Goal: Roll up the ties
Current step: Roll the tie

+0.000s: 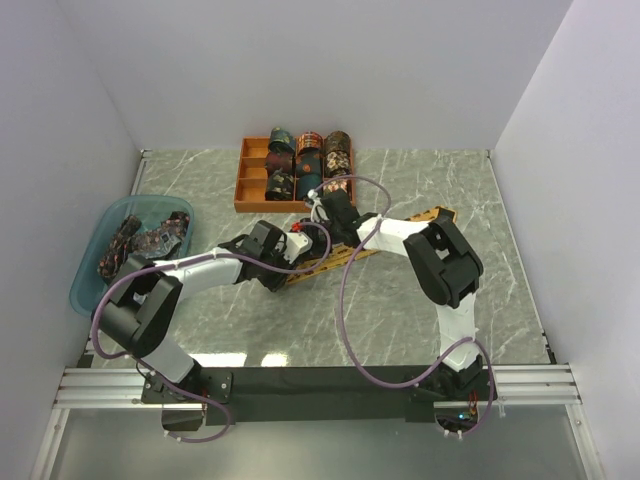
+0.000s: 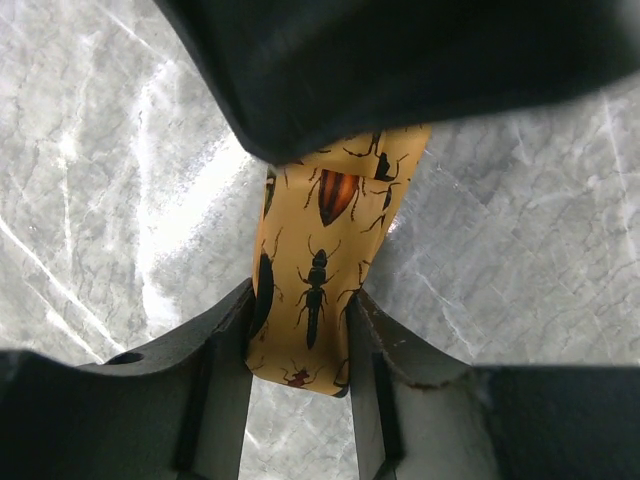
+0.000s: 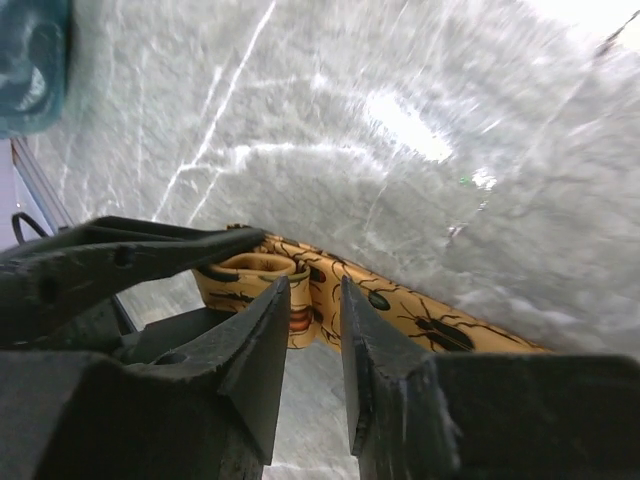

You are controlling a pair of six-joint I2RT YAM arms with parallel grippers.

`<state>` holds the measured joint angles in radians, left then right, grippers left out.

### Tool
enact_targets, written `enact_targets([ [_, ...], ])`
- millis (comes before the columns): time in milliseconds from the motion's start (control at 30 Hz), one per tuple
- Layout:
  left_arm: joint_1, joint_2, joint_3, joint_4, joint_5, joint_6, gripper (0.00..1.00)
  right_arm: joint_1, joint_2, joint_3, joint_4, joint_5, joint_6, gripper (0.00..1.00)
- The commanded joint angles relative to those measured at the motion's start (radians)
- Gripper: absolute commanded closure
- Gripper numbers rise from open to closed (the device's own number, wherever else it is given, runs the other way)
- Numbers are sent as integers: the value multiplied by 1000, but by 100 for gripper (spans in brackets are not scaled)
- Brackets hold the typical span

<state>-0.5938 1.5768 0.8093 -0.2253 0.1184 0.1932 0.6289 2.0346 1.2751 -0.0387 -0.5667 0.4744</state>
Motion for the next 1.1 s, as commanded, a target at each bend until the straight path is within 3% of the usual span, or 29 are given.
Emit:
enact_targets([
  [0,-9,-23,-19,4,66,32,58,-8,-63,13,-4,-4,-19,66],
  [433,-9,6,-12,-32,95,61,59,11,-65,-68,37,-53,3,66],
  [600,-9,8,-9,-34,76,54,57,15,-54,-82,37,-74,12,76],
  [733,-9,12,-6,-37,81,55,57,25,-57,-97,82,-78,29,78],
  [900,-9,19,-4,-43,78,54,57,12,-117,-112,68,-12,32,76],
  [1067,-9,14,-4,-43,78,51,57,-17,-181,-148,102,-10,61,64],
])
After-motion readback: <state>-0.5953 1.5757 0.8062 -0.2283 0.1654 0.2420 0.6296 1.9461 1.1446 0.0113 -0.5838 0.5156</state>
